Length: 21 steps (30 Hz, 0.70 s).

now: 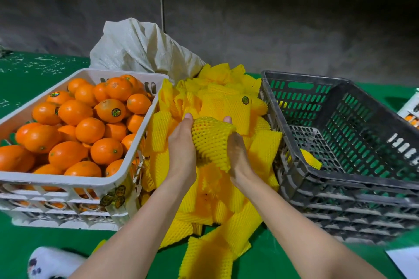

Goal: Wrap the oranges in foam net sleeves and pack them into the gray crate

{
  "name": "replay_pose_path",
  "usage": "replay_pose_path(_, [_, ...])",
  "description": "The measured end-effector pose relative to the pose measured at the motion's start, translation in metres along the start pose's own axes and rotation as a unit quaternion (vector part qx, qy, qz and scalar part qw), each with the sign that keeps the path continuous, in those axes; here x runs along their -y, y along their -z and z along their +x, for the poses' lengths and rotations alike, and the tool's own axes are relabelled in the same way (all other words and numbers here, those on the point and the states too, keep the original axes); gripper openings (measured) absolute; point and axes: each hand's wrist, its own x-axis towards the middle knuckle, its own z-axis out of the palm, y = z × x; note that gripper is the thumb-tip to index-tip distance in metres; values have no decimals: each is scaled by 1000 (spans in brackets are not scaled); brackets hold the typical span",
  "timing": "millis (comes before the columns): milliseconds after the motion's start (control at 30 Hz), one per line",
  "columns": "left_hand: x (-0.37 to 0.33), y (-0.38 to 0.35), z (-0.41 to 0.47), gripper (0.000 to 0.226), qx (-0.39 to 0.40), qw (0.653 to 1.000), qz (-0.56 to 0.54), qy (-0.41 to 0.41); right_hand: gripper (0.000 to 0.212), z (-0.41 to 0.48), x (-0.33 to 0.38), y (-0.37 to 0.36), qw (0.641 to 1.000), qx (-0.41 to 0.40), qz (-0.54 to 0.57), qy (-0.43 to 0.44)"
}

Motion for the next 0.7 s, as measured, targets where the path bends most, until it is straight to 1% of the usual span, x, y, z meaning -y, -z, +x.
replay_pose_path(33, [0, 5, -1, 40, -9, 997, 50, -54, 21, 0, -3, -1, 1000, -13, -9, 7])
replay_pose_path(67, [0, 11, -1, 44, -10, 987, 106, -119, 25, -1, -6, -3, 1000, -21, -7, 22])
replay_pose_path(100, [2, 13, -1, 48, -4, 972, 162, -168, 34, 1, -7, -5, 999, -26, -8, 37])
replay_pose_path(133, [3, 16, -1, 51, 7, 959, 199, -200, 53, 2, -8, -8, 999, -24, -3, 35])
replay_pose_path(167, [4, 15, -1, 53, 3, 952, 219, -213, 71, 3, -9, -11, 1000, -17, 15, 13])
replay_pose_path(200, [4, 13, 0, 53, 0, 955, 213, -208, 82, 7, -11, -12, 998, -13, 59, -17])
replay_pose_path(233, [3, 11, 0, 49, -3, 963, 184, -197, 83, 9, -13, -13, 992, -7, 119, -51])
replay_pose_path(267, [3, 10, 1, 41, -9, 978, 131, -165, 77, 13, -15, -13, 983, -9, 170, -76])
replay_pose_path(300, [4, 9, 1, 34, -12, 989, 83, -119, 65, 16, -18, -13, 974, -12, 207, -91])
replay_pose_path(333, [6, 8, 1, 32, -9, 996, 47, -75, 53, 19, -21, -12, 967, -14, 234, -95])
replay_pose_path(367, [10, 9, 2, 34, 0, 999, 29, -38, 44, 20, -25, -11, 963, -16, 253, -88])
replay_pose_path(400, [13, 11, 3, 36, 11, 999, 31, -20, 35, 20, -27, -10, 961, -20, 266, -76])
replay_pose_path(467, [17, 15, 3, 37, 39, 998, 38, -15, 20, 18, -28, -8, 955, -24, 289, -68])
replay_pose_path(500, [18, 16, 3, 36, 49, 998, 42, -16, 23, 17, -29, -7, 952, -21, 297, -65])
replay_pose_path(567, [18, 17, 1, 36, 62, 996, 53, -26, 43, 16, -30, -6, 949, -13, 311, -52])
replay_pose_path(600, [18, 16, 1, 35, 62, 995, 65, -38, 49, 15, -29, -7, 948, -14, 315, -45])
replay_pose_path(700, [13, 14, 3, 32, 44, 988, 135, -65, 53, 10, -27, -5, 965, -2, 262, -4])
